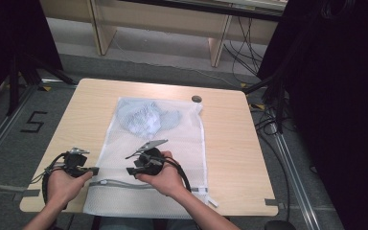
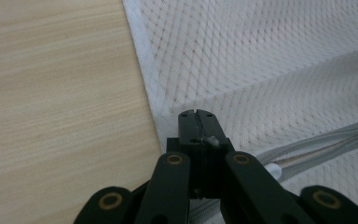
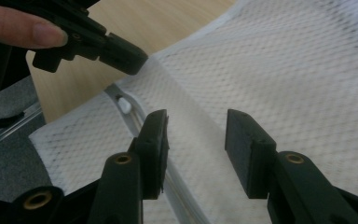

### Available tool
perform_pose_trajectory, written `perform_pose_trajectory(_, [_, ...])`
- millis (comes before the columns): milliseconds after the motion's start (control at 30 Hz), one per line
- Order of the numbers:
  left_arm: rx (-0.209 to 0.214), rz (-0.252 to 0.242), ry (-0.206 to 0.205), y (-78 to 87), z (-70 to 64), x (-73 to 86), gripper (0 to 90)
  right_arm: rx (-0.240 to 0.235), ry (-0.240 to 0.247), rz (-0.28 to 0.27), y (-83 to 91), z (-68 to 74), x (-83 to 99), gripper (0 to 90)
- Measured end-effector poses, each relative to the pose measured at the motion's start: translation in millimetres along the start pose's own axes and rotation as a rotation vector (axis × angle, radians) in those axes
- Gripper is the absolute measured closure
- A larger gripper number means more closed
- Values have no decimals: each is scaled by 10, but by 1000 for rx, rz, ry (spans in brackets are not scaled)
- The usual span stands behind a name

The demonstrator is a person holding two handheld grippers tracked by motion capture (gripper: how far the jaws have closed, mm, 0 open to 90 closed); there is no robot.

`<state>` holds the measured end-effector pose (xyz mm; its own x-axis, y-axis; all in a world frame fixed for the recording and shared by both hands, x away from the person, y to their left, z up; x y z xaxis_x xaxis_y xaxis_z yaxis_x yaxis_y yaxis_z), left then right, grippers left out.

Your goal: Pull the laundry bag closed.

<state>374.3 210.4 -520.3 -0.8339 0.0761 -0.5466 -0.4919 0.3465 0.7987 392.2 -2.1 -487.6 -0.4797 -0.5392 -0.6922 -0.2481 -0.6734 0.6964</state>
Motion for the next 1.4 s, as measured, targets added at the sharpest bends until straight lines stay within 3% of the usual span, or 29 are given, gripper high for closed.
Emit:
perform_pose_trajectory(33, [-10, -1, -15, 21, 8, 4, 895, -6, -10, -22, -45, 34, -6, 601])
perform_pose_trajectory(67, [-12, -2, -14, 44, 5, 4, 895, -16, 11, 8, -63, 62, -11, 602])
perform_pose_trajectory(133, [-18, -4, -18, 65, 8, 7, 895, -24, 19, 9, -125, 113, -25, 603])
perform_pose_trajectory(167, [-26, -26, -13, 62, 12, 19, 896, -38, 1, -7, -173, 153, -32, 605])
perform_pose_trajectory(200, [-25, 15, -25, 74, 38, 31, 895, -37, 17, 16, -188, 158, -35, 608])
perform_pose_trajectory(233, [-20, 26, -17, 67, 46, 44, 895, -49, 1, -4, -240, 186, -43, 614])
perform_pose_trajectory(267, [-11, 36, -20, 59, 56, 51, 895, -46, 9, 30, -246, 191, -44, 621])
perform_pose_trajectory(367, [-13, 45, -10, 31, 57, 71, 895, -71, 0, 45, -328, 234, -57, 647])
perform_pose_trajectory(400, [-17, 77, -21, 42, 69, 80, 895, -78, -3, 47, -352, 248, -64, 651])
perform_pose_trajectory(433, [-17, 77, -21, 42, 69, 80, 895, -84, -3, 49, -372, 255, -72, 658])
perform_pose_trajectory(467, [-14, 64, 18, 16, 44, 101, 894, -85, -5, 51, -393, 263, -81, 660])
perform_pose_trajectory(800, [-9, 112, 30, -8, 55, 132, 894, -130, -30, 108, -667, 367, -119, 659])
perform_pose_trajectory(900, [-9, 117, 26, -5, 61, 134, 894, -130, -31, 115, -701, 365, -128, 655])
perform_pose_trajectory(933, [-15, 105, 46, -17, 54, 133, 894, -136, -41, 123, -727, 363, -129, 642])
perform_pose_trajectory(1000, [-17, 105, 48, -20, 53, 132, 894, -143, -35, 118, -739, 348, -126, 640])
perform_pose_trajectory(1067, [-10, 119, 27, -9, 62, 131, 893, -152, -66, 139, -759, 339, -108, 642])
perform_pose_trajectory(1133, [-10, 117, 31, -13, 63, 130, 893, -153, -56, 139, -775, 332, -107, 647])
perform_pose_trajectory(1233, [-10, 117, 33, -14, 65, 130, 893, -164, -84, 133, -791, 371, -128, 671])
perform_pose_trajectory(1400, [-20, 116, 22, -14, 52, 132, 894, -179, -54, 145, -836, 402, -140, 747])
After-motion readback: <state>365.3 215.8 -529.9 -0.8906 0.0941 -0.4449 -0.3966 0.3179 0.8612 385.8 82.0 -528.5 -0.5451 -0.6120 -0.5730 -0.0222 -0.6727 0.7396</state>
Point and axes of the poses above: each handheld gripper's, and its own axes: y roughly backward along the jaws, x roughly out of its underside, z roughly to its left, the point moved 4 cm from there along -y, roughly forward along the jaws, and after that the axes turned 5 degrees about y, right-handed, at the moved point
